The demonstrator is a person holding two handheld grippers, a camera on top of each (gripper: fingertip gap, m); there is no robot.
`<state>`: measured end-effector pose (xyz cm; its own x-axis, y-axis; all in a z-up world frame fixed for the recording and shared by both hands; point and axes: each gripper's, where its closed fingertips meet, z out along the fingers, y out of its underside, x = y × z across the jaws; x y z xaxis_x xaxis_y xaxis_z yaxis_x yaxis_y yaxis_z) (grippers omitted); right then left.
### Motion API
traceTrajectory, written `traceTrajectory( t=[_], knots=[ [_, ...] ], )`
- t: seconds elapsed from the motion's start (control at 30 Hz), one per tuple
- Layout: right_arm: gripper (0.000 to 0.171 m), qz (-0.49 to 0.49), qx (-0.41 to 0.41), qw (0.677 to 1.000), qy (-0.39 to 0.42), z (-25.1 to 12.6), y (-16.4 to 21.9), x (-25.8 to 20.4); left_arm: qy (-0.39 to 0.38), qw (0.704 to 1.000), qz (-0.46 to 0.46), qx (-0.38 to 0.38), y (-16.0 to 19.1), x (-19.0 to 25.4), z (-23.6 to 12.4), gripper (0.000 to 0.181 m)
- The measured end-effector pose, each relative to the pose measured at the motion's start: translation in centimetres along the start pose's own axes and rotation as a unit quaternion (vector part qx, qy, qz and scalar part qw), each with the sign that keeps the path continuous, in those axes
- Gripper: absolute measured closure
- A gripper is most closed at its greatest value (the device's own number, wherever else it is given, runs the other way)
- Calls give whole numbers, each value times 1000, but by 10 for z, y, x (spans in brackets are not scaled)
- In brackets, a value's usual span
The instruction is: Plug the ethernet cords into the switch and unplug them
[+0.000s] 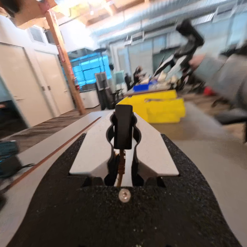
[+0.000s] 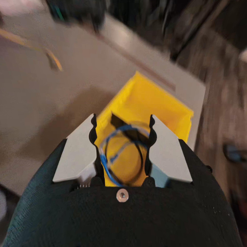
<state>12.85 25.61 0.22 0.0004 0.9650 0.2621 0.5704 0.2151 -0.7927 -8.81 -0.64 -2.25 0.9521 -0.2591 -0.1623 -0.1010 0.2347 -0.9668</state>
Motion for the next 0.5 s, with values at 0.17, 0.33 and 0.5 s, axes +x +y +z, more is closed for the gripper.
traceTrajectory(
  t=[0.17, 0.33, 0.5],
  knots=[
    [92, -44, 271, 939, -206, 22, -124, -153, 91, 980, -135, 119, -37, 12, -4, 160],
    [83, -69, 185, 924, -328, 131, -130, -291, 109, 947, -213, 217, -44, 11, -8, 160],
    [128, 26, 274, 898, -344, 145, -162, -291, 133, 941, -212, 228, -45, 17, -11, 161]
  ],
)
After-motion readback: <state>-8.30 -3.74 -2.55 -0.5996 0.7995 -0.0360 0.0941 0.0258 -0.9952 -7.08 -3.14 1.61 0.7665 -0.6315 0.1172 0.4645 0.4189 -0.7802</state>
